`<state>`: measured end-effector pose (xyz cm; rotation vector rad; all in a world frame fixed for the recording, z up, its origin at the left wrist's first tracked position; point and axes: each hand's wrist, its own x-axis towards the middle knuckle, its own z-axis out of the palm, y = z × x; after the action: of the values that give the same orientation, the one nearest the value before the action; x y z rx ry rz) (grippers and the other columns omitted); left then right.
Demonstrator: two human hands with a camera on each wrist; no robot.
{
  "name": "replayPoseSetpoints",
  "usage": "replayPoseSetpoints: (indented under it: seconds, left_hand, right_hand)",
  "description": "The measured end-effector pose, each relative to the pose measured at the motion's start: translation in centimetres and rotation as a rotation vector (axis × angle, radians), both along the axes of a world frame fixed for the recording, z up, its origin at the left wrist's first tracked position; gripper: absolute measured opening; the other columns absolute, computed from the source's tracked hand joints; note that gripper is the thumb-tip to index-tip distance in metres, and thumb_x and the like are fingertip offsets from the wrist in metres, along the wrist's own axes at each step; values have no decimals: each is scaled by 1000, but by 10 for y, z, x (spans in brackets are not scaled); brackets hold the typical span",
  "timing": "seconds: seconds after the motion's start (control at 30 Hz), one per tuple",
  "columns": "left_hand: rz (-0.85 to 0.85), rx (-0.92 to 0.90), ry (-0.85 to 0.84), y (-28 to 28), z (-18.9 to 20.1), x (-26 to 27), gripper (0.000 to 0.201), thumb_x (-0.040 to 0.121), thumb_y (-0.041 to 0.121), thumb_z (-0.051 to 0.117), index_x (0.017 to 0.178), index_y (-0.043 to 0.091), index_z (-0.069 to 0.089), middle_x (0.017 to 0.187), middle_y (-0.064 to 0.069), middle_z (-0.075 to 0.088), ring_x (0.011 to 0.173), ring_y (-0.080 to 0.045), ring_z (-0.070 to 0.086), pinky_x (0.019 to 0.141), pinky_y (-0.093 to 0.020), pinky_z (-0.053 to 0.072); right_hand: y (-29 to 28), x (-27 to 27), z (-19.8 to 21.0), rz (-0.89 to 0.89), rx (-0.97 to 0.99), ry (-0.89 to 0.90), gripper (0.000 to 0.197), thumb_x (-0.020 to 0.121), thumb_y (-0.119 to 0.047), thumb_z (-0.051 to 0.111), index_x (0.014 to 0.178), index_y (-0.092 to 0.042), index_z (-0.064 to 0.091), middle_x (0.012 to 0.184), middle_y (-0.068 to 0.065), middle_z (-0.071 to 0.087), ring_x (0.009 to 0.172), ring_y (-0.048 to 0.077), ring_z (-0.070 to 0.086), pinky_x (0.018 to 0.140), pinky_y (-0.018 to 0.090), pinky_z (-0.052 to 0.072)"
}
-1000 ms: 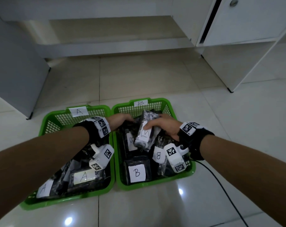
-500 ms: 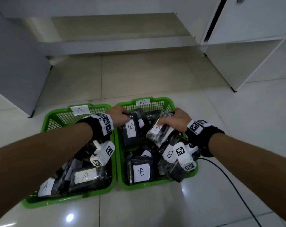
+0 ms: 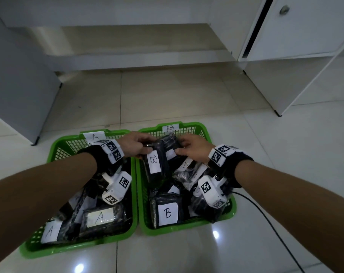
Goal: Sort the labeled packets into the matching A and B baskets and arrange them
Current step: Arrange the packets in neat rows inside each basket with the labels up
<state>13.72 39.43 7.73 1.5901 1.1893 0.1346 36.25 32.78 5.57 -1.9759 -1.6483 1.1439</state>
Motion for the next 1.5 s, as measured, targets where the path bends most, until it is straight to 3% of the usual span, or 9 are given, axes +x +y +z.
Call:
replayPoseSetpoints:
  seconds: [0.13,0.33,0.6,0.77,0.93,1.07,1.17,1.3,1.5]
  left_hand:
    - [-41,120,79,-2,-10,-11,46,74,10,84,117,23,73,108,6,74,97,-12,70,87,-29,57]
    - [-21,243,114,-16,-30,-9,27,85,10,75,111,14,71,105,0,72,92,-18,71,79,-34,60]
    - [-55,372,160,-27,-36,-15,84,76,8,80,148,27,40,136,0,60,110,-18,67,92,-40,57]
    - [-232,683,126,-44,-40,-8,40,80,15,60,119,22,67,98,3,76,81,-11,72,76,-34,62]
    - [-418,123,71,-50,-24,11,26,92,10,52,92,10,78,83,0,78,73,-4,70,69,-15,50]
    - [-384,-142,44,-44,-30,13,32,88,9,43,93,2,74,87,-11,77,91,-26,73,85,-38,55]
    - [-357,-193,31,-36,-31,10,32,88,10,42,89,-1,73,84,-12,77,77,-28,72,67,-29,51]
    - [-223,435,154,-15,-26,8,30,89,23,47,78,7,70,67,-6,69,57,-21,62,55,-25,50]
    - [-500,787,458,31,-42,17,89,68,53,75,143,24,36,146,-4,39,131,-24,39,107,-41,40]
  right_hand:
    - [5,14,1,-97,76,90,18,96,-1,60,88,-16,65,93,8,72,87,25,70,92,54,56]
    - [16,4,6,127,-110,-83,62,90,-16,73,146,-23,49,141,0,58,125,23,57,107,38,47]
    - [30,6,5,9,40,-76,31,102,-24,56,133,-20,55,117,2,63,110,26,63,87,32,48]
    - [34,17,9,-257,13,163,23,104,-24,52,127,-22,52,116,6,60,106,33,64,82,56,60]
    - [43,24,21,-344,103,272,18,104,-18,52,120,-23,51,128,9,56,106,31,62,75,48,63]
    - [48,13,19,-284,82,151,19,97,-17,63,115,-19,62,118,10,66,105,32,66,89,51,58]
    - [50,3,8,-224,-10,32,17,93,-21,67,108,-13,67,109,6,69,100,25,66,87,34,55]
    - [52,-9,-2,-90,-179,-98,23,96,-21,64,97,1,69,107,16,70,97,31,65,73,32,51]
    - [52,-12,-12,-12,-220,-87,32,98,-30,62,118,-6,67,122,12,68,110,31,64,100,44,51]
